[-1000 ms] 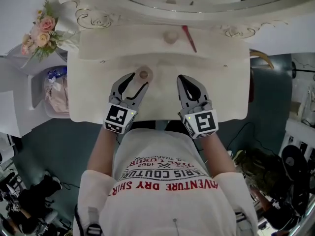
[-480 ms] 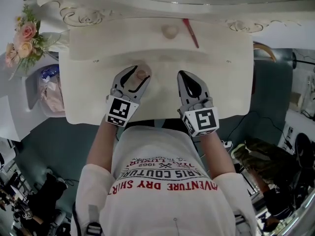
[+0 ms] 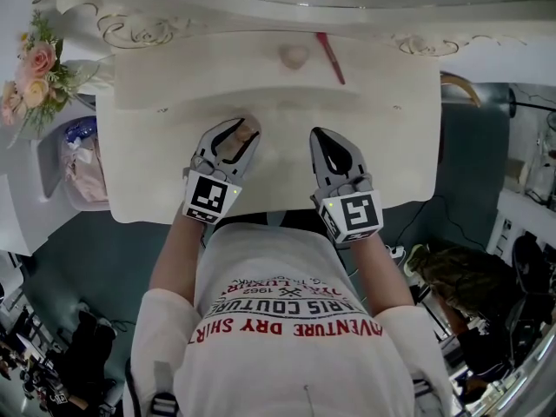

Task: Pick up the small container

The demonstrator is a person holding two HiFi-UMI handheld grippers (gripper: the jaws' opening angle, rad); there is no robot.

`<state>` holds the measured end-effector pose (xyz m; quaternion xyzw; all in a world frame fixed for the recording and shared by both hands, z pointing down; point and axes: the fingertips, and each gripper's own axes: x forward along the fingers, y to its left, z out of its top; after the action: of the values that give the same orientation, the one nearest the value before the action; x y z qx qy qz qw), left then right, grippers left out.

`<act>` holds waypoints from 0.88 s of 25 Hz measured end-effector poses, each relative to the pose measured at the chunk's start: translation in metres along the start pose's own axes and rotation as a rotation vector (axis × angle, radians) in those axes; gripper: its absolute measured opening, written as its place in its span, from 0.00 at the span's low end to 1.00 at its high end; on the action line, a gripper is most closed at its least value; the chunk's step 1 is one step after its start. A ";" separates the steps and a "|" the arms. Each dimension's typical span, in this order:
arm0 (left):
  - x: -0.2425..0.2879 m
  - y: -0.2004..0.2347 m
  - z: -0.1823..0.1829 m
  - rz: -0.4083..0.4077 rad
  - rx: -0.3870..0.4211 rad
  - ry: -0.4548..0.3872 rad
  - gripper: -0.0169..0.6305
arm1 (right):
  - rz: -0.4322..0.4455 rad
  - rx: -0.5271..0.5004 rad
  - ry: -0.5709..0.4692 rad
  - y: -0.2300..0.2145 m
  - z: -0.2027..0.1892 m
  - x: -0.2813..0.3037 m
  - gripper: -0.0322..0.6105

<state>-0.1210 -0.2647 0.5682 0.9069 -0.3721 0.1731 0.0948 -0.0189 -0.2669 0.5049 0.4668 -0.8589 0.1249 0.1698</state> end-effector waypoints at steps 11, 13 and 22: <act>-0.008 -0.005 0.012 0.004 -0.013 0.002 0.25 | -0.002 -0.010 -0.024 0.003 0.013 -0.004 0.05; -0.012 -0.005 0.023 0.010 -0.004 -0.008 0.25 | 0.000 -0.012 -0.034 0.004 0.018 -0.004 0.05; -0.043 0.002 0.081 0.063 0.007 -0.066 0.25 | -0.001 -0.042 -0.092 0.007 0.051 -0.015 0.05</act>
<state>-0.1309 -0.2632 0.4772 0.9002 -0.4030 0.1474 0.0738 -0.0260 -0.2713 0.4517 0.4686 -0.8680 0.0852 0.1401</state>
